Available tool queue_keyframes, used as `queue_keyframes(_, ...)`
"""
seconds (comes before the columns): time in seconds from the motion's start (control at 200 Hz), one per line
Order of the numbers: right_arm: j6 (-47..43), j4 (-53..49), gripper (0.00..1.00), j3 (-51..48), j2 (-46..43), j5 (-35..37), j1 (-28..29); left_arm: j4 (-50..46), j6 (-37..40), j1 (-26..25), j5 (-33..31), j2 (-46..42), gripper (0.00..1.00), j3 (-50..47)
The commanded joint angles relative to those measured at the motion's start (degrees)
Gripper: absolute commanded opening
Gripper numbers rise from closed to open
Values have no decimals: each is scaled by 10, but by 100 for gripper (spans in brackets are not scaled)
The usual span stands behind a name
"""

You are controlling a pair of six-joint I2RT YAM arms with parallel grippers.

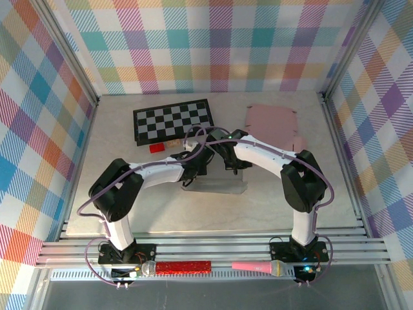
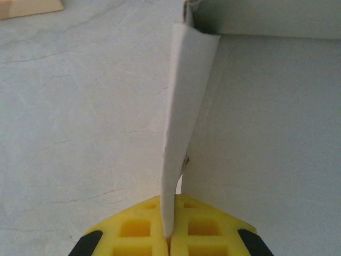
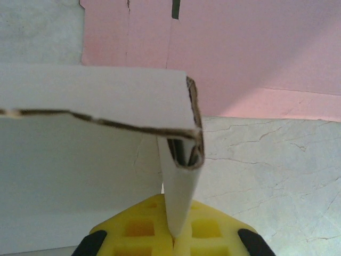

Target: Fold the paper box

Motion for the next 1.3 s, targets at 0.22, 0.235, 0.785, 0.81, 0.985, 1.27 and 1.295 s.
queue_keyframes(0.22,10,-46,0,18,8,2,0,-112,-52,-16,-94,20,5,21)
queue_keyframes(0.235,10,-46,0,18,8,2,0,-107,-45,-15,-89,15,9,20)
queue_keyframes(0.785,-2,-35,0,17,8,2,0,-2,92,78,186,-44,50,-5)
queue_keyframes(0.81,-2,-35,0,18,8,3,-1,-1,92,78,187,-42,50,-7)
queue_keyframes(0.985,-1,-35,0,22,12,2,-1,-5,93,78,168,-26,42,-4)
queue_keyframes(1.27,6,-46,0,40,23,1,-1,-2,92,59,104,-25,0,-16)
queue_keyframes(1.295,7,-49,0,43,25,1,-1,-3,91,56,100,-26,0,-15)
